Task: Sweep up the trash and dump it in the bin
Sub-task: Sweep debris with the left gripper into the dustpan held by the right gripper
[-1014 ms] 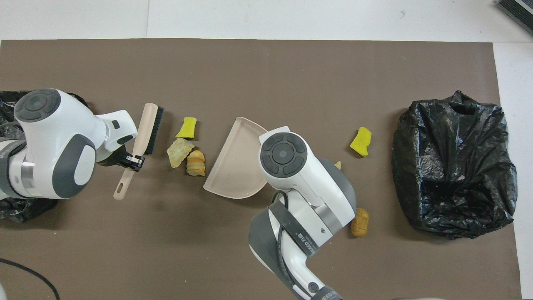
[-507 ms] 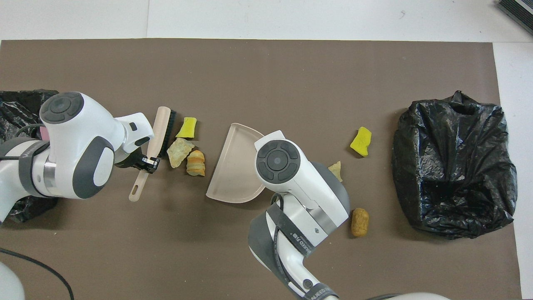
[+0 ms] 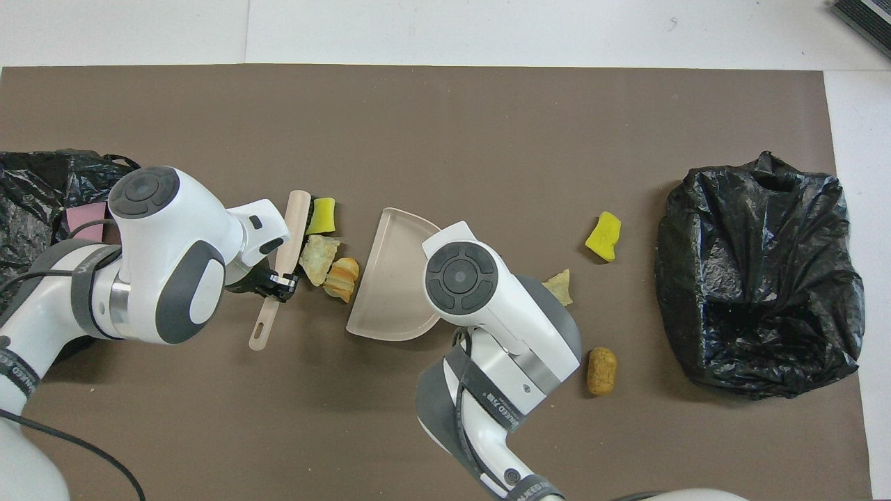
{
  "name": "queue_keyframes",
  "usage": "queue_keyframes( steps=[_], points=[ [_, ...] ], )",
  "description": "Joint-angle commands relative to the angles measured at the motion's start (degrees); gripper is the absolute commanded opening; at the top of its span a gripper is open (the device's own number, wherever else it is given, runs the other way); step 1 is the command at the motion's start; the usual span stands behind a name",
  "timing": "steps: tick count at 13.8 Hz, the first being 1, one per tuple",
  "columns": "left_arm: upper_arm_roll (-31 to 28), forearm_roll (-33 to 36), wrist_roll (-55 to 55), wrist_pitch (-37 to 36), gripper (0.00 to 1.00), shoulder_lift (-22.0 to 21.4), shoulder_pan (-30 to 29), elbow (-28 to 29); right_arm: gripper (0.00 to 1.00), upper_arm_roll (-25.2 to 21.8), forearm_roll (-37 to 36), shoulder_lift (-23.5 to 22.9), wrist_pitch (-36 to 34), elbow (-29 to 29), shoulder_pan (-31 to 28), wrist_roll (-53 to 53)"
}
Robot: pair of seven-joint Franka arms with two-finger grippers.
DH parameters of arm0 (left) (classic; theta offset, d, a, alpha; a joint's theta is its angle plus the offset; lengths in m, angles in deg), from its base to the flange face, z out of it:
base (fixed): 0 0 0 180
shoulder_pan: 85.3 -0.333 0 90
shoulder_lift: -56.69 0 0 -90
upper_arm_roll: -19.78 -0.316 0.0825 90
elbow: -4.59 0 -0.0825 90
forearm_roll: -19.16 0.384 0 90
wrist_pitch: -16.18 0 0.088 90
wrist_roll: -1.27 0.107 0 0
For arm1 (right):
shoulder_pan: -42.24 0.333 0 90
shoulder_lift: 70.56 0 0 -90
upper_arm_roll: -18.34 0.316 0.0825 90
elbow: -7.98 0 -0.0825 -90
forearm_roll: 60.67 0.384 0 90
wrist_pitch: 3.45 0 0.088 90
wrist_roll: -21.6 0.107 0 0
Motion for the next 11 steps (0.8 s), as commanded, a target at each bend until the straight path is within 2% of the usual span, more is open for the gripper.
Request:
queue_keyframes(
  steps=[1, 6, 9, 11],
  points=[
    [-0.2, -4.3, -0.7, -0.2, 0.00, -2.0, 2.8, 1.5, 0.00, 0.1, -1.8, 0.5, 1.0, -0.6, -1.0, -4.3],
    [0.2, -4.1, -4.3, -2.5, 0.00, -2.7, 2.4, -0.1, 0.00, 0.2, -1.8, 1.4, 0.5, 0.2, -2.4, -6.5],
    [-0.4, 4.7, -5.4, -2.3, 0.00, -3.3, 0.1, -2.1, 0.00, 0.2, -0.4, 3.3, 0.1, 0.6, -5.8, -12.4],
    [-0.5, 6.0, -7.1, -2.3, 0.00, -3.5, -1.3, -2.9, 0.00, 0.2, -0.4, 5.8, -0.3, 0.4, -7.5, -13.2]
  ],
)
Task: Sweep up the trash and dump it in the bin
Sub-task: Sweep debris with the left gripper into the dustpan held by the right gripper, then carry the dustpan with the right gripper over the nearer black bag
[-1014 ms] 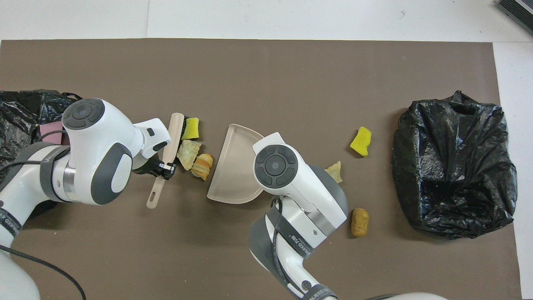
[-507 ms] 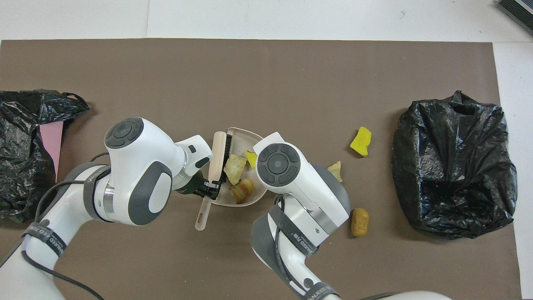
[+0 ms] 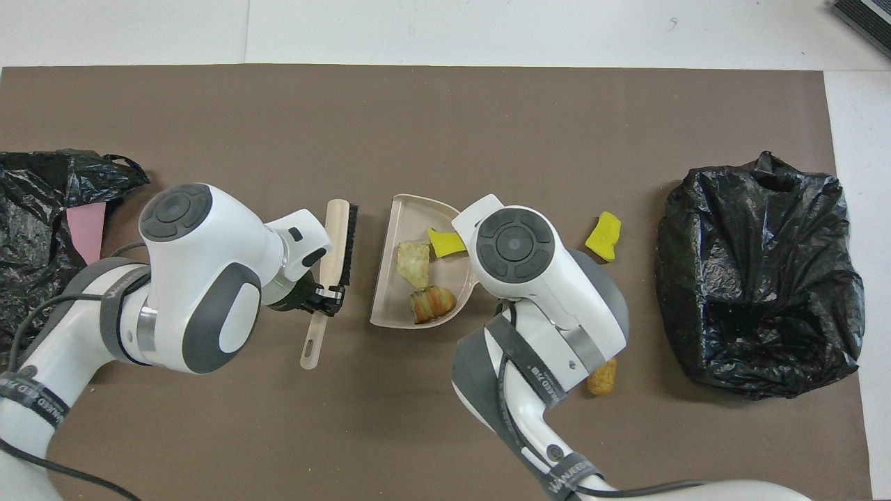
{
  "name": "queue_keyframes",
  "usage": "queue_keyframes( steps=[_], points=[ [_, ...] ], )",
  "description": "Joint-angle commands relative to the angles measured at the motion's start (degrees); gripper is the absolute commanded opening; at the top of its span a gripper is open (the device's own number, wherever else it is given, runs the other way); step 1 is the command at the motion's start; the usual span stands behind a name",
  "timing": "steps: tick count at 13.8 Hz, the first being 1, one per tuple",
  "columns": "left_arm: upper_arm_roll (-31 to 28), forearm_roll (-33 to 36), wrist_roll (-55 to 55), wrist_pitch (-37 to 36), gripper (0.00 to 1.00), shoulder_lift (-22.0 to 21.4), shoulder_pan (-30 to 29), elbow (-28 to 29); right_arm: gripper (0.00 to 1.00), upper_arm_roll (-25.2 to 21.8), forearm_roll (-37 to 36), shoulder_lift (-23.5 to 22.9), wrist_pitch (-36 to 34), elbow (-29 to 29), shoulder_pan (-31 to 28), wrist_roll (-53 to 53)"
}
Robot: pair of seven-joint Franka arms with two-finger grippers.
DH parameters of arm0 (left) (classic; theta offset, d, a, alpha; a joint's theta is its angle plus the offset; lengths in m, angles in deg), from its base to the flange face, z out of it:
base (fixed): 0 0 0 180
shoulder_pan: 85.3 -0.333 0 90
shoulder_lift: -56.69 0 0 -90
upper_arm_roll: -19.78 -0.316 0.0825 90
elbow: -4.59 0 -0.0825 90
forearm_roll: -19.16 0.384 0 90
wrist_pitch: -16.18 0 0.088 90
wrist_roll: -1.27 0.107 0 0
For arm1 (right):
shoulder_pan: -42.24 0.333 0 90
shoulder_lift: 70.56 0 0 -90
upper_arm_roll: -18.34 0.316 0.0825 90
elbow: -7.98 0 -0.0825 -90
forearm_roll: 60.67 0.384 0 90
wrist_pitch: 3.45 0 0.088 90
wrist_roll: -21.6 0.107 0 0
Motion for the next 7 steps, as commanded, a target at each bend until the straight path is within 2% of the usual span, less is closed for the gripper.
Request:
queue_keyframes(
  steps=[1, 3, 5, 7],
  points=[
    [0.2, 3.5, -3.7, -1.2, 0.00, -1.2, -1.7, -0.8, 0.00, 0.6, -0.1, 4.4, -1.1, -0.7, -3.1, -3.9],
    [0.4, 7.9, -9.4, -1.4, 0.00, -2.1, -0.6, 0.0, 0.00, 0.6, 0.0, 6.8, -2.5, -0.7, -6.2, -11.2],
    [0.5, 8.1, -11.7, -1.1, 0.00, -4.8, 2.0, 4.0, 0.00, 0.5, 0.0, 10.3, -9.0, -0.7, -8.8, -15.9],
    [0.6, 8.1, -15.1, -0.3, 0.00, -8.1, 4.6, 9.1, 0.00, 0.5, -0.1, 13.0, -12.3, -1.1, -12.4, -22.4]
  ],
)
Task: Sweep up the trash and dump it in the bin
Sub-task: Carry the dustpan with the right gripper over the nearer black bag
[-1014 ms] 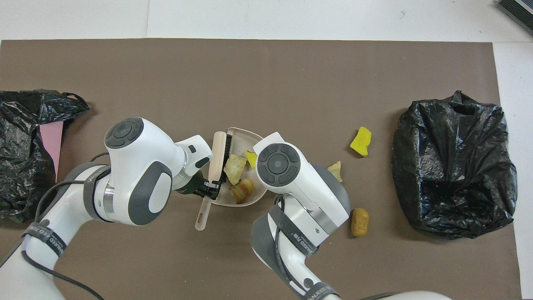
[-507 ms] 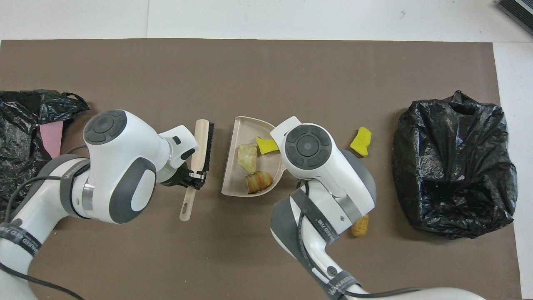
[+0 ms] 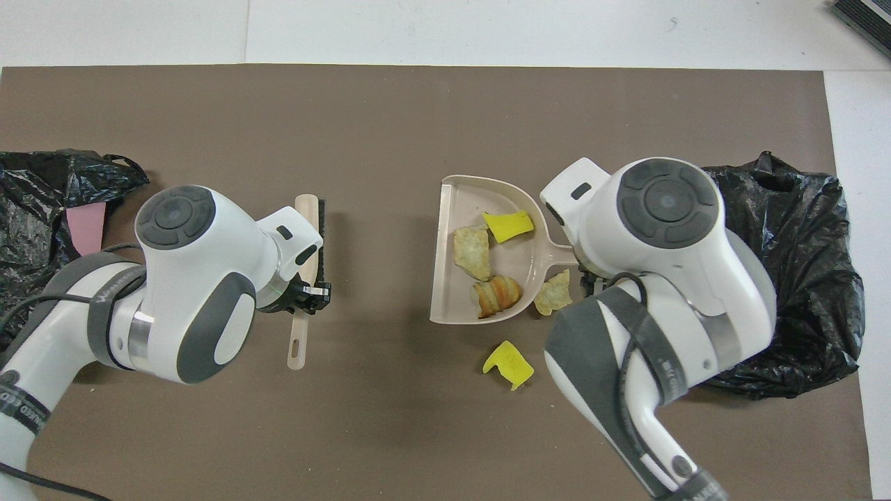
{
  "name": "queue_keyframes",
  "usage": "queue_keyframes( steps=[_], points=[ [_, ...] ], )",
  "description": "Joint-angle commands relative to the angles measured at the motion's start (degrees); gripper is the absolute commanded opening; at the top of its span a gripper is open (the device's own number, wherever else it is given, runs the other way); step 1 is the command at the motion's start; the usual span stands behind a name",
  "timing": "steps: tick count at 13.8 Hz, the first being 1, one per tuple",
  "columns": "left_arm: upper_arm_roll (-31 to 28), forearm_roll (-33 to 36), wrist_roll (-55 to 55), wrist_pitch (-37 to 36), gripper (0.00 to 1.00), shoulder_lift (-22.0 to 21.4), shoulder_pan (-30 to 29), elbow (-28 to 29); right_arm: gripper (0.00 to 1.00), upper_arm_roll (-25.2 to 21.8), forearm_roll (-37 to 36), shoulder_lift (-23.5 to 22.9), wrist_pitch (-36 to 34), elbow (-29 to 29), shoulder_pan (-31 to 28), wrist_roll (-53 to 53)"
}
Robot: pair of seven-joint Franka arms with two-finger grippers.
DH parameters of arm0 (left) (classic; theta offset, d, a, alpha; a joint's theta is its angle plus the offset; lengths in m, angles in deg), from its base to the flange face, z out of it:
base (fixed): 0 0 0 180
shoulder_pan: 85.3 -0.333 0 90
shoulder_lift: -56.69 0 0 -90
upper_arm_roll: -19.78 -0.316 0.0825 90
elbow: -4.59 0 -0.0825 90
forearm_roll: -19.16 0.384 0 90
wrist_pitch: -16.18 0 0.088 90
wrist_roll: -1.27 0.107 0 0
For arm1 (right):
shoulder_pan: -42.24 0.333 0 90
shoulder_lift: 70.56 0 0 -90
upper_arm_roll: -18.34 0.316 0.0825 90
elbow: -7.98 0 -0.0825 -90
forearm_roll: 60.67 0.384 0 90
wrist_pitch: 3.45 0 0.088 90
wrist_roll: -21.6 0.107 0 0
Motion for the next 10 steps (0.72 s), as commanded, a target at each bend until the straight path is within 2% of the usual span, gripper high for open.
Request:
queue_keyframes(
  steps=[1, 7, 10],
  points=[
    [-0.5, 1.4, -4.3, 0.7, 0.00, -7.5, 5.4, 9.1, 0.00, 0.4, -0.1, 4.2, -2.6, -1.2, -5.2, -13.2],
    [-0.2, 1.4, -16.5, 4.0, 0.00, -19.8, 17.8, 24.7, 0.00, 0.3, 0.0, 5.6, -3.0, -1.7, -23.9, -34.9],
    [-0.1, 1.3, -28.0, 9.9, 0.00, -19.6, 24.9, 27.5, 0.00, 0.1, -0.1, 5.6, -0.5, -2.1, -32.9, -45.5]
  ],
)
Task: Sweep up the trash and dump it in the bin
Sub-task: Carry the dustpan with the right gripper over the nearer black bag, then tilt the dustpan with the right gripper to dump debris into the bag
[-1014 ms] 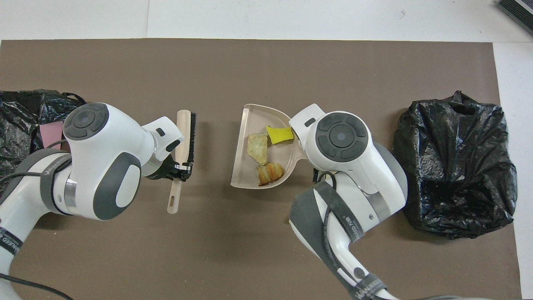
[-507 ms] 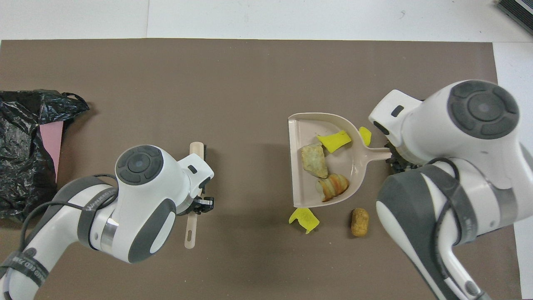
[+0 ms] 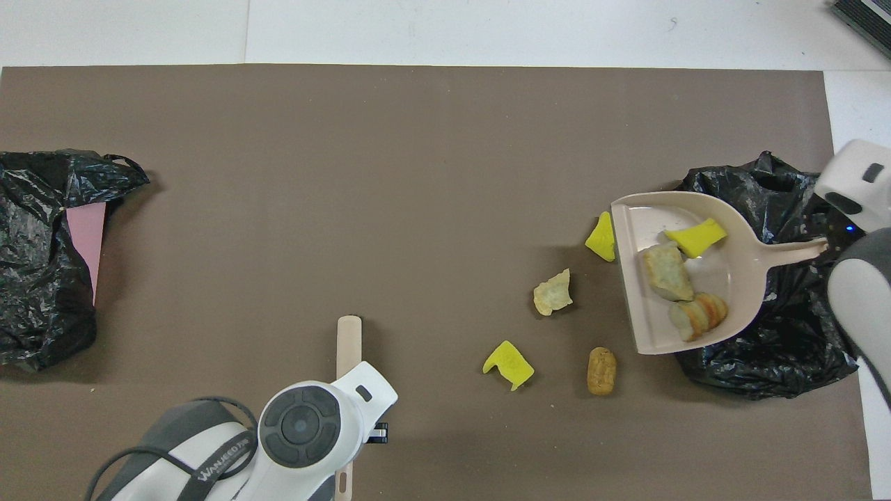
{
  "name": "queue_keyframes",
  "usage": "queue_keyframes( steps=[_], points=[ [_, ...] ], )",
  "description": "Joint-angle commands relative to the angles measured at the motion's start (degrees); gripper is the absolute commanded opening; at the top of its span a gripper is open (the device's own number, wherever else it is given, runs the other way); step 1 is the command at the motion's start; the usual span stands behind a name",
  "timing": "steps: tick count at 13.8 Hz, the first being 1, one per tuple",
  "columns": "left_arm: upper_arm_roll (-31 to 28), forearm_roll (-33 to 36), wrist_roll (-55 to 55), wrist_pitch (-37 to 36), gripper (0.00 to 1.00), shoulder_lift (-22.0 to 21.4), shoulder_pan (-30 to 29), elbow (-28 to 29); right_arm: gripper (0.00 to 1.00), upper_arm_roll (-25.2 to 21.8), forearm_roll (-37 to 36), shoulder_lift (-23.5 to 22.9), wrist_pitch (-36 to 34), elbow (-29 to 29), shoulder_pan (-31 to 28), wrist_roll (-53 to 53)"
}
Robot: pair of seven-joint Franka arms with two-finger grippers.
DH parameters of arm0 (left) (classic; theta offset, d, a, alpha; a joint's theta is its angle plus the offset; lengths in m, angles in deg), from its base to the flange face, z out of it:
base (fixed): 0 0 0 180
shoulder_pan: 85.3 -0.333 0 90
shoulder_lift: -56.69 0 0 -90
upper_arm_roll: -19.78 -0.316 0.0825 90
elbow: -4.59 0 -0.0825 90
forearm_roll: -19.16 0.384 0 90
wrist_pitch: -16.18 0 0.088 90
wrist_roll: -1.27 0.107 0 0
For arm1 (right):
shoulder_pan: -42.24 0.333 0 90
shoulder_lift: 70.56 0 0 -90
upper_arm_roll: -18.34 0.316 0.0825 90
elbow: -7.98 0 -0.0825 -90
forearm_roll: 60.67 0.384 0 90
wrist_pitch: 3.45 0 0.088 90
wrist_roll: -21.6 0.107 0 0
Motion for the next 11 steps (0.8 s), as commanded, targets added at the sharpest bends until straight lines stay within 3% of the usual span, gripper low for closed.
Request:
queue_keyframes(
  steps=[1, 3, 4, 5, 8, 11],
  points=[
    [-0.9, 1.1, -9.1, 8.7, 0.00, -1.1, 6.0, 5.3, 0.00, 0.8, -0.5, 1.5, 3.3, -1.6, -7.2, -6.8],
    [-1.0, 0.2, -9.2, 11.4, 0.00, 0.4, 5.5, 5.7, 0.00, 0.7, -1.6, 2.9, 7.9, -4.4, -10.8, -8.3],
    [-1.0, -0.4, -8.3, 11.5, 0.43, 1.1, 5.0, 5.2, 0.00, 0.7, -3.3, 4.4, 11.4, -7.3, -12.2, -8.3],
    [-1.1, -0.4, -7.8, 11.2, 0.99, 1.8, 4.1, 4.3, 0.00, 0.7, -5.9, 5.8, 15.0, -10.2, -12.4, -8.3],
    [-1.2, -0.3, -1.4, 10.3, 1.00, 5.9, -2.7, -2.4, 0.00, 0.7, -13.3, 9.1, 24.2, -16.8, -12.3, -7.8],
    [-1.3, 0.3, 4.6, 9.4, 1.00, 8.4, -9.7, -7.6, 0.00, 1.1, -21.8, 9.8, 27.2, -18.4, -11.4, -5.5]
  ],
)
